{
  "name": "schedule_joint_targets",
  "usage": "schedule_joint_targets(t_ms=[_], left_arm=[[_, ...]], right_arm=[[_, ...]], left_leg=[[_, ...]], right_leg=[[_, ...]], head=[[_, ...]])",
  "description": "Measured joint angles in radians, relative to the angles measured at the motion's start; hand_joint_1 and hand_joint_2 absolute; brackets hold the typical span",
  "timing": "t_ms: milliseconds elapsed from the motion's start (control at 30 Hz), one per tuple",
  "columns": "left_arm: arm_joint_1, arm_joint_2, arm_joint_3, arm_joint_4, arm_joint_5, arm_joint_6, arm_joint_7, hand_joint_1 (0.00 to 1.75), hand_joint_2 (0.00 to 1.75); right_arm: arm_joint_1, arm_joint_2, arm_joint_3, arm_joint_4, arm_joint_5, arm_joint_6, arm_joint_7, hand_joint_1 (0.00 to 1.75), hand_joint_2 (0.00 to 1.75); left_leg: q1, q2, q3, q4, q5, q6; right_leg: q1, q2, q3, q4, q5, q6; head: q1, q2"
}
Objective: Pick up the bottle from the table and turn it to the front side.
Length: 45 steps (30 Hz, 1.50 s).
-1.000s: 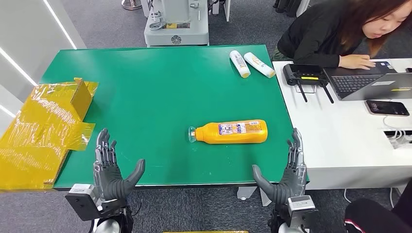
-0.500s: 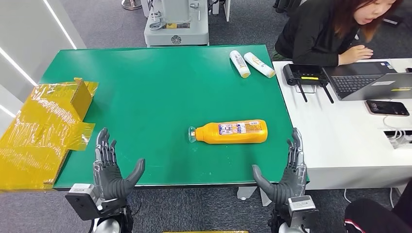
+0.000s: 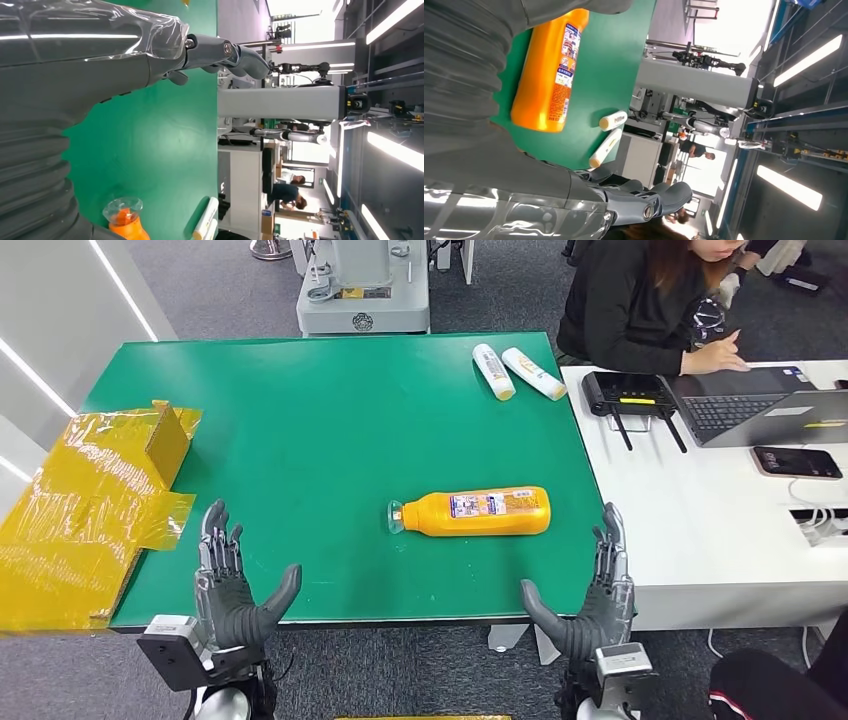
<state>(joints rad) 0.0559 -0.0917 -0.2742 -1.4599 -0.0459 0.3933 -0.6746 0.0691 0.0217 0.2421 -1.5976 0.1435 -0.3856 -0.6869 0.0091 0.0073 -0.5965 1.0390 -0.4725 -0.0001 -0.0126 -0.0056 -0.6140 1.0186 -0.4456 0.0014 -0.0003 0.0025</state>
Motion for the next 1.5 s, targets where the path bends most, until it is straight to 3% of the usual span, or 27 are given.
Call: schedule_joint_targets(t_ms=[167,333,600,833,1067,1267,1500], left_arm=[[-0.026,-0.01,-0.005,0.019,-0.005,-0.009,0.0,0.0,1.75],[-0.075,-0.023,-0.025,0.063,-0.011,-0.046,0.0,0.0,1.75],[-0.157,-0.033,-0.063,0.143,-0.003,-0.097,-0.013,0.0,1.75],[-0.194,-0.033,-0.076,0.19,0.006,-0.13,-0.021,0.0,1.75],[-0.222,-0.033,-0.083,0.221,0.01,-0.155,-0.023,0.0,1.75],[-0.242,-0.035,-0.088,0.234,0.01,-0.166,-0.02,0.0,1.75],[-0.255,-0.035,-0.092,0.24,0.015,-0.166,-0.002,0.0,1.75]], right_arm=[[-0.033,0.0,0.0,0.033,0.058,-0.001,0.008,0.0,1.75],[-0.117,-0.009,0.004,0.13,0.206,-0.06,0.046,0.0,1.75],[-0.391,-0.041,0.075,0.447,0.402,-0.089,0.162,0.0,1.75],[-0.601,-0.047,0.164,0.717,0.47,0.026,0.274,0.0,1.75],[-0.713,-0.045,0.234,0.888,0.498,0.215,0.334,0.0,1.75],[-0.819,-0.023,0.297,1.034,0.515,0.444,0.401,0.0,1.75],[-0.91,-0.007,0.391,1.135,0.587,0.548,0.464,0.0,1.75]], left_leg=[[0.0,0.0,0.0,0.0,0.0,0.0],[0.0,0.0,0.0,0.0,0.001,-0.001],[0.0,0.001,0.001,0.001,0.003,-0.002],[0.0,0.0,0.001,0.0,0.004,-0.003],[0.0,-0.001,0.0,0.0,0.004,-0.003],[0.0,0.0,0.001,0.0,0.004,-0.003],[0.001,0.0,0.001,0.0,0.005,-0.003]], right_leg=[[0.0,0.0,0.0,0.0,0.0,0.0],[0.0,0.0,0.0,0.0,0.001,-0.001],[0.0,0.001,0.0,0.001,0.003,-0.002],[0.0,0.0,0.0,0.001,0.003,-0.002],[0.0,0.0,0.0,0.002,0.003,-0.002],[0.0,0.0,0.0,0.002,0.004,-0.003],[0.0,0.0,0.0,0.002,0.004,-0.003]], head=[[0.0,0.0],[0.0,0.0],[0.0,0.0],[0.0,0.0],[0.0,0.0],[0.0,0.0],[0.0,0.0]])
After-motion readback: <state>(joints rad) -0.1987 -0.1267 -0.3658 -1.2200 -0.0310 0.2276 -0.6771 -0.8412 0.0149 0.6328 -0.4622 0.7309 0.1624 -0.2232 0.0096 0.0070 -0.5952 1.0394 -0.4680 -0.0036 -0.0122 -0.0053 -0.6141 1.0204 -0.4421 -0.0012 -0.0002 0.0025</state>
